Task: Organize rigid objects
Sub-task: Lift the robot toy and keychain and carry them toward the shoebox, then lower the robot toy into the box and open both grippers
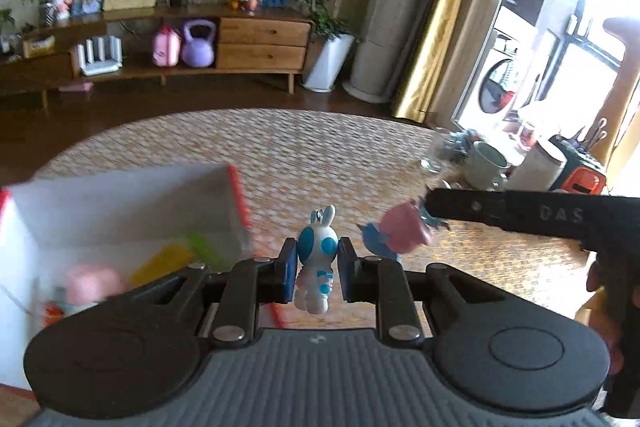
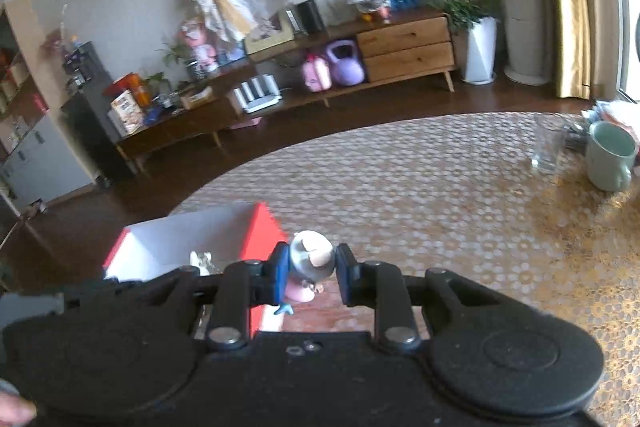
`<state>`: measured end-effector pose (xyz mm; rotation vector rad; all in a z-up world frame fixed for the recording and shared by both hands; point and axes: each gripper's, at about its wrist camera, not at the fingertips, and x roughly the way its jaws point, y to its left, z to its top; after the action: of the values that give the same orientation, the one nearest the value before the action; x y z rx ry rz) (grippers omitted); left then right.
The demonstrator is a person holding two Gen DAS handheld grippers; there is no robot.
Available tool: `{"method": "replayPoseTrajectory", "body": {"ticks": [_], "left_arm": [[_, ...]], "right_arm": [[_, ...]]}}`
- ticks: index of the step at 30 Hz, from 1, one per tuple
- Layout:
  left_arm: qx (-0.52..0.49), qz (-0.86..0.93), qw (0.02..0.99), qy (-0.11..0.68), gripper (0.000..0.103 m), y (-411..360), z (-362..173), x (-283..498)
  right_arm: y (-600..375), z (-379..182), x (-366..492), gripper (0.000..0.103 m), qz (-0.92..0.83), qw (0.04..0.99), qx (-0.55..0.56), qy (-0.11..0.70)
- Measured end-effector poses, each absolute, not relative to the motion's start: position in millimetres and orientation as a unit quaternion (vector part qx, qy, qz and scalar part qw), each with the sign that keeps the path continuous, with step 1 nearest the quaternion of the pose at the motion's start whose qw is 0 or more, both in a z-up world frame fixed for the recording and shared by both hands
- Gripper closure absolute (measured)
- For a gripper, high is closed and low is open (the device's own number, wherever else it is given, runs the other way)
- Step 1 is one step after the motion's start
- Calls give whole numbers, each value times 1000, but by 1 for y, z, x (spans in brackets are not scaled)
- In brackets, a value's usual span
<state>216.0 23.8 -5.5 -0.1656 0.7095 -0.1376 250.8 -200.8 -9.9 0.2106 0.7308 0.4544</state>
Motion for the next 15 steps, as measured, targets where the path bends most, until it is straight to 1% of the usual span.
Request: {"method": "replayPoseTrajectory", "body": {"ticks": [7, 15], "left_arm": [[-69, -23, 936, 343, 83, 84, 8, 198], [-63, 25, 932, 355, 83, 146, 0, 193]], "right_arm": [[-153, -4, 243, 80, 251, 898, 78, 353], [-101, -12, 240, 80, 273, 886, 49, 371]]}}
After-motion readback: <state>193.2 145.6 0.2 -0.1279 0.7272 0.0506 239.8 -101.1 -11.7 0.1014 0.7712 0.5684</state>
